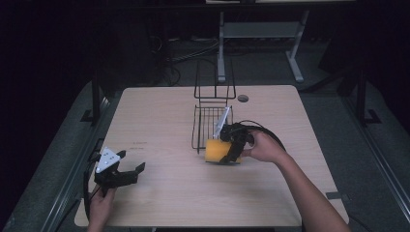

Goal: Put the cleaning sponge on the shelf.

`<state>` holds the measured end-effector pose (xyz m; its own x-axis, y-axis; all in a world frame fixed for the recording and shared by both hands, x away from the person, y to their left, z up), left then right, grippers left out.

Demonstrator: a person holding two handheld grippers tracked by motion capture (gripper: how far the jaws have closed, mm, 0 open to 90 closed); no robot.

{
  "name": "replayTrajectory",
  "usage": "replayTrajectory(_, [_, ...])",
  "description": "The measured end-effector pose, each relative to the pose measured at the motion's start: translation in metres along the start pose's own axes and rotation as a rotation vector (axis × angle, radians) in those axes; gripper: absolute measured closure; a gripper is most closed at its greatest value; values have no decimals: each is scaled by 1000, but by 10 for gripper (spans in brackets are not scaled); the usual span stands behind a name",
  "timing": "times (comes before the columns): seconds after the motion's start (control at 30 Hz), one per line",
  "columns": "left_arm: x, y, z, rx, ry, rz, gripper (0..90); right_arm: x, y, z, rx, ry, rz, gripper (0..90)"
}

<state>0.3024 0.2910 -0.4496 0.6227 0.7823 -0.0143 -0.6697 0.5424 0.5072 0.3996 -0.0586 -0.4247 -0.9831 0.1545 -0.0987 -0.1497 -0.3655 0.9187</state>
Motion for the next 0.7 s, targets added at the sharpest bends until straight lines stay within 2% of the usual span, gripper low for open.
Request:
replayTrajectory(0.17, [1, 0, 0, -3, 3, 2, 140, -4, -3, 5, -9, 19, 7, 218])
replayTrajectory(0.5, [1, -1, 0, 1, -2, -2, 139, -11, -9, 5, -12, -2, 20, 218])
replayTrajectory(0.7, [1, 0, 0, -5, 2, 0, 139, -15, -6, 12, -14, 8, 8, 218])
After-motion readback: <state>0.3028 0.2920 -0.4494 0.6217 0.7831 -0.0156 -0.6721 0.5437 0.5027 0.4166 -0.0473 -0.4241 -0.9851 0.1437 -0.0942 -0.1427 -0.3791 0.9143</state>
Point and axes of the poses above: each handheld gripper's, and its own axes: y roughly backward along the jaws, z roughly out of its top, x roughly to its left, the point moved 4 cm from there along -y, roughly forward along the jaws, and after that the axes turned 9 degrees about -z, right-handed, at the moved point
